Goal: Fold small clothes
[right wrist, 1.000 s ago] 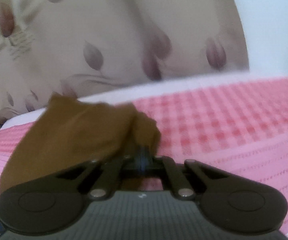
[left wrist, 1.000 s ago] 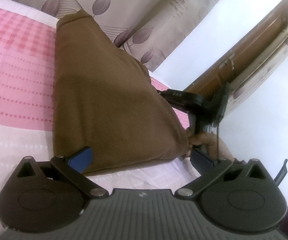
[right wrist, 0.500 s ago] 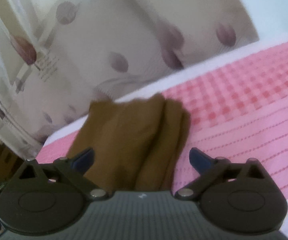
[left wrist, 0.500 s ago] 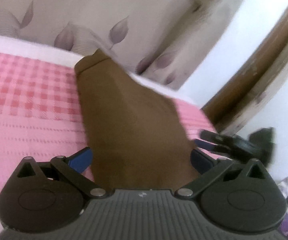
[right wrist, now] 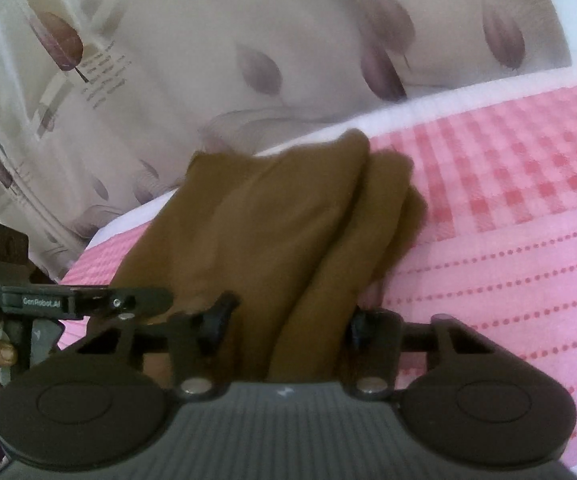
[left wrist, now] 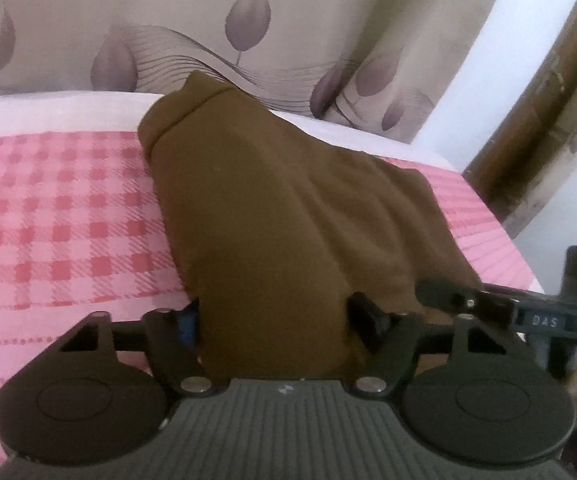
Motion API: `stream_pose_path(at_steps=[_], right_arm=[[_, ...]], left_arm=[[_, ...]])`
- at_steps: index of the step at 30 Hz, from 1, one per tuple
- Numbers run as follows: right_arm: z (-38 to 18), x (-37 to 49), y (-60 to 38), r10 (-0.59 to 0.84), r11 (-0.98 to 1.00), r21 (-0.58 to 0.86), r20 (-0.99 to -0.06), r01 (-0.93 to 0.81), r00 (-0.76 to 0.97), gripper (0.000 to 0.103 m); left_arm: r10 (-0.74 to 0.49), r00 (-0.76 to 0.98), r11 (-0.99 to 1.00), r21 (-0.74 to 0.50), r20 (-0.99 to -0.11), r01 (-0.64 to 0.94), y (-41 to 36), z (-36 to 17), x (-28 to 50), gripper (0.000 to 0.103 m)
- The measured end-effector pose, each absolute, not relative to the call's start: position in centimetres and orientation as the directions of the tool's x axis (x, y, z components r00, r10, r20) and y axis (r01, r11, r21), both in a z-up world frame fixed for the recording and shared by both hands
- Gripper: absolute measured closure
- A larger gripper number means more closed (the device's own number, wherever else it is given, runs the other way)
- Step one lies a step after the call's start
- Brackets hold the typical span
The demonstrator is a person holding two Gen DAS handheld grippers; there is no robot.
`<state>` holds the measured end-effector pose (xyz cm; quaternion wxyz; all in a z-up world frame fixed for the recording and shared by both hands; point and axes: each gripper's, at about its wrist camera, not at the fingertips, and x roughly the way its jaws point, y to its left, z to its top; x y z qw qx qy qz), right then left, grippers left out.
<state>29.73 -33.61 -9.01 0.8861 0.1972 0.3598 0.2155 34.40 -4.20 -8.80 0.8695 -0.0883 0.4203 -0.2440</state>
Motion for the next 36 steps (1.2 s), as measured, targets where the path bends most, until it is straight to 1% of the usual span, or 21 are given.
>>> stream_pose_path(at_steps=[7,10,20,36], right_arm=[[-8.4,28.6,-32.9,0.505,0.832,0.509,-0.533,-0.219,0.679,0.06],[-7.9,28.0,-32.6,0.504,0.826,0.523,-0.521,-0.209,0.689,0.063],[-6.2,25.4,-29.6,0.54,0.797,0.56,-0.494,-0.225,0.682,0.066],[-4.6,19.4,-23.4,0.625,0.712,0.653,-0.421,-0.259,0.657,0.069]], left_arm=[[-0.423,0.582,0.9,-0.246,-0.695,0.36,-5.5,-7.1,32.9,0.05],[-0.401,0.597,0.907,-0.212,-0.695,0.364,-5.6,-6.5,32.1,0.053],[-0.361,0.611,0.925,-0.188,-0.704,0.33,-2.9,-5.3,28.3,0.057],[-0.298,0.65,0.951,-0.158,-0.699,0.267,4.4,-2.1,20.6,0.058]])
